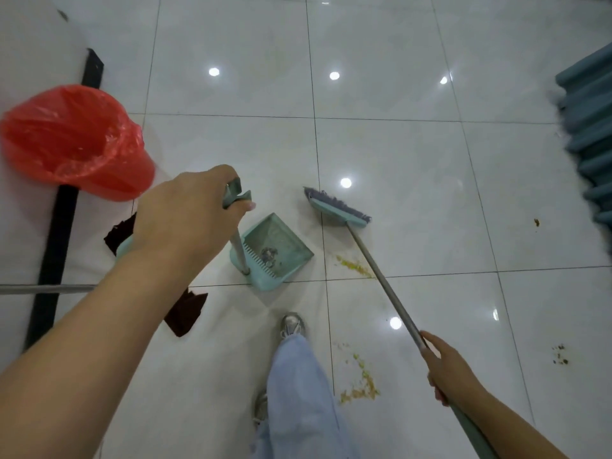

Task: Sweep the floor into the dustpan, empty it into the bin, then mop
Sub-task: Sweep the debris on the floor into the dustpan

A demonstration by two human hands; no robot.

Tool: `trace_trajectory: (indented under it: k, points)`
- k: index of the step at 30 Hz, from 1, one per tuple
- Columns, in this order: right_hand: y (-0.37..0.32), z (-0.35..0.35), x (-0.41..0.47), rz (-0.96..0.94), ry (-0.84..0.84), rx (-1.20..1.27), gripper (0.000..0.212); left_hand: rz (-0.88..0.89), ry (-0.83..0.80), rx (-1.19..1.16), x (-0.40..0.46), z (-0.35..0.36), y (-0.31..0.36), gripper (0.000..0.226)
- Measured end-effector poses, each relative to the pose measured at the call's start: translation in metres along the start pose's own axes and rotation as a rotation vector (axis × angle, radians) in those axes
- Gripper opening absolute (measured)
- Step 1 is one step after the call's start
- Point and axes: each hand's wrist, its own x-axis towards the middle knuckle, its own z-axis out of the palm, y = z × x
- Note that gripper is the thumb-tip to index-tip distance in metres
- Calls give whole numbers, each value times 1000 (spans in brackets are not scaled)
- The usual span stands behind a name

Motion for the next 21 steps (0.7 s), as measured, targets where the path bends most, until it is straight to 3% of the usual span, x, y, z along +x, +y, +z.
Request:
trace_trajectory:
  k: [4,12,17,21]
  points:
    - [-92,-25,60,-45,0,78,29,-37,-44,31,39,1,12,28]
    - [-269,-56,158,-107,11,111,23,-60,36,27,111,5,10,27]
    - [-314,-53,198,-137,-5,53,19,-58,104,-43,137,14,-11,32]
    - [-302,-53,207,-108,7,-137,32,-34,99,-19,149,16,-12,29]
